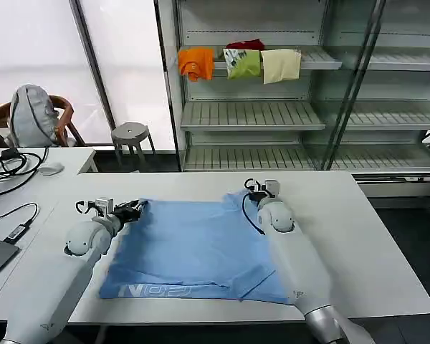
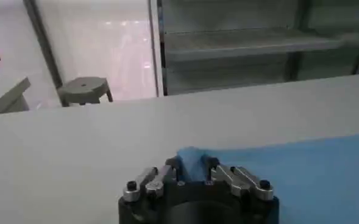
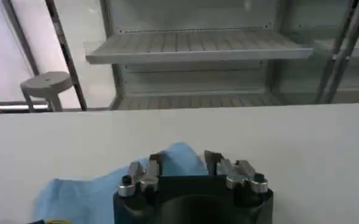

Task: Fold and organize the clothes.

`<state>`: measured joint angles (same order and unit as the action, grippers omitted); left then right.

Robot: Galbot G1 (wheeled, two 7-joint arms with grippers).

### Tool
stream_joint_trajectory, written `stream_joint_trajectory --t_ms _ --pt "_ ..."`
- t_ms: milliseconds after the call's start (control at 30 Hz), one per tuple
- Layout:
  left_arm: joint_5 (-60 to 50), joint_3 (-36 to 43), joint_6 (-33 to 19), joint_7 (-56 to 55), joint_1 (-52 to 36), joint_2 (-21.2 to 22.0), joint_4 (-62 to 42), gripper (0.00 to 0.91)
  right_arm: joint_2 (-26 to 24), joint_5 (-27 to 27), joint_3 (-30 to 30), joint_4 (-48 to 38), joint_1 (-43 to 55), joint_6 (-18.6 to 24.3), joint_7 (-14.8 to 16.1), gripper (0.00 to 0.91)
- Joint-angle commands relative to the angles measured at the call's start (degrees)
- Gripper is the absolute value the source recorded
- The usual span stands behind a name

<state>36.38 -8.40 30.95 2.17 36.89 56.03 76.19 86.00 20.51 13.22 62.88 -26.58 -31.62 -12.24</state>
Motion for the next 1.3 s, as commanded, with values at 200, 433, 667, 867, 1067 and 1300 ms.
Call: stream_joint_trajectory --t_ms 200,433,667,867,1067,1300 --pt "-0.1 -0.1 -0.8 1.2 0.7 0.0 0.2 0.020 0.0 0.1 0.2 -0.5 0.0 4.8 2.4 0.000" --pt "2.2 -2.1 -5.2 1.7 2.2 -0.8 3.2 0.020 -5.1 3.7 -1.9 14.1 -4.3 3.7 1.5 0.000" --pt "3.3 -4.2 -6.0 0.8 6.9 -3.6 9.6 0.020 -8.6 7.9 -1.9 25.2 -10.6 0.0 -0.3 0.000" --pt "3.7 -6.7 -5.9 -0.6 11.7 -4.7 16.2 0.020 -12.0 8.3 -1.4 33.8 -16.9 -1.5 -1.3 0.000" --pt "3.5 -12.7 -6.1 -0.8 21.0 -4.6 23.8 0.020 -15.9 8.7 2.2 44.8 -28.2 -1.4 -1.0 0.000" --pt "2.3 -17.0 -7.3 -0.7 28.6 -2.9 28.6 0.020 -17.7 9.3 4.7 51.0 -34.5 -1.5 -0.9 0.000"
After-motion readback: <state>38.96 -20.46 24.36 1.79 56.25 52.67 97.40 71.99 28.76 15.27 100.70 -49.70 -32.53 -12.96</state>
